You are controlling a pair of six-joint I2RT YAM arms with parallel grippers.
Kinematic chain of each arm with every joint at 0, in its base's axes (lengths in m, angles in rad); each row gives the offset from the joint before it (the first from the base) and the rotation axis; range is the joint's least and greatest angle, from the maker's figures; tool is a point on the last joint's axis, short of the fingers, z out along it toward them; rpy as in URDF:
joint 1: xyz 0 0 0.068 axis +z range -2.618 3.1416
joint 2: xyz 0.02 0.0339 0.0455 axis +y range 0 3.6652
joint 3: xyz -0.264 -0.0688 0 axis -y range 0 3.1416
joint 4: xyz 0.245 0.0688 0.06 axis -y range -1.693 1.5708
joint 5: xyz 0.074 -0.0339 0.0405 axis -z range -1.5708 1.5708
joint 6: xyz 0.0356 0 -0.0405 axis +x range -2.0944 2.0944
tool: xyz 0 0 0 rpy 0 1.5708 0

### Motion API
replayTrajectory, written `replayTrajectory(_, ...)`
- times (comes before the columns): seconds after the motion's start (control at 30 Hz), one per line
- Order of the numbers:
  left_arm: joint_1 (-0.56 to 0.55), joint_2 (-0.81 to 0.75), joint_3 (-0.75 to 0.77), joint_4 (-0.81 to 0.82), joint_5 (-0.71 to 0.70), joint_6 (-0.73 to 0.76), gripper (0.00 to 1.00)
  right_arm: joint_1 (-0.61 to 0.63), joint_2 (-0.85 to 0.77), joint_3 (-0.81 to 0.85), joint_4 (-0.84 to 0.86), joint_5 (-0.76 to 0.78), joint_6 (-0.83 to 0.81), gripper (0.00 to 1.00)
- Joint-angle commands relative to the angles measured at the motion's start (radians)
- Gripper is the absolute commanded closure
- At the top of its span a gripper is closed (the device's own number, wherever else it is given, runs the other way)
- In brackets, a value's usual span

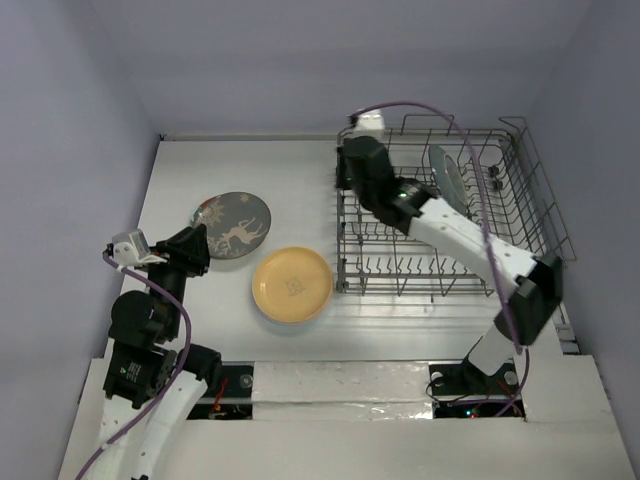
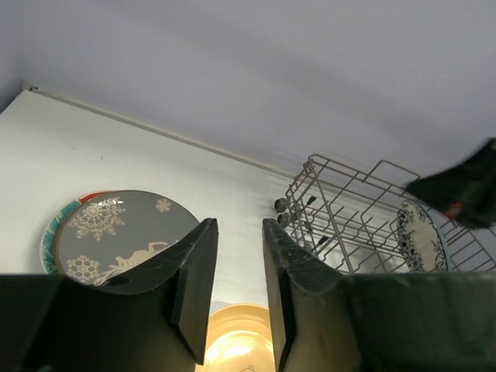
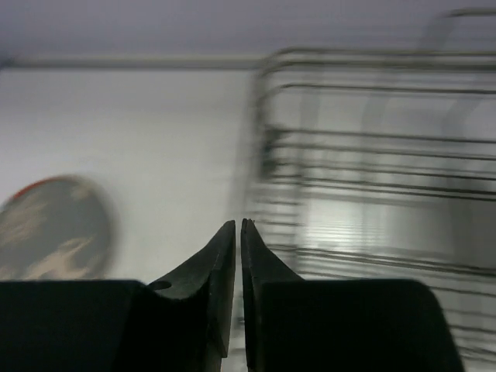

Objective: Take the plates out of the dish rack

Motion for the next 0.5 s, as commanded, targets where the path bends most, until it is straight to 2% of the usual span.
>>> replayTrajectory(0.0, 0.005, -0.015, -0.004, 0.046, 0.006, 0.006, 0.74, -0.138, -0.148, -0.137, -0.042, 0.317, -0.109, 0.85)
replayTrajectory(0.03, 0.005, -0.017, -0.004, 0.046, 0.002, 0.006, 0.78, -0.169, -0.171, -0.164, -0.063, 0.332, -0.115, 0.65)
replayTrajectory(0.07, 0.005, -0.020, -0.002, 0.041, -0.008, 0.006, 0.79, -0.214, -0.197, -0.180, -0.081, 0.378, -0.117, 0.32)
replayTrajectory(0.1, 0.005, -0.023, -0.001, 0.040, -0.021, 0.006, 0.80, -0.248, -0.204, -0.206, -0.106, 0.430, -0.123, 0.11)
replayTrajectory(0.13, 0.005, -0.023, -0.001, 0.038, -0.021, 0.006, 0.80, -0.249, -0.204, -0.216, -0.120, 0.431, -0.129, 0.11)
replayTrajectory(0.17, 0.005, -0.025, 0.001, 0.040, -0.020, 0.006, 0.80, -0.265, -0.202, -0.219, -0.135, 0.444, -0.132, 0.04)
replayTrajectory(0.23, 0.005, -0.025, -0.001, 0.043, -0.009, 0.006, 0.76, -0.314, -0.190, -0.227, -0.151, 0.420, -0.144, 0.02)
replayTrajectory(0.33, 0.005, -0.026, -0.001, 0.043, -0.009, 0.006, 0.70, -0.367, -0.141, -0.213, -0.184, 0.386, -0.149, 0.02)
replayTrajectory(0.4, 0.005, -0.029, -0.001, 0.043, -0.009, 0.006, 0.68, -0.387, -0.100, -0.193, -0.192, 0.326, -0.169, 0.05)
replayTrajectory(0.47, 0.005, -0.032, -0.001, 0.040, -0.011, 0.006, 0.67, -0.399, -0.025, -0.152, -0.218, 0.343, -0.187, 0.09)
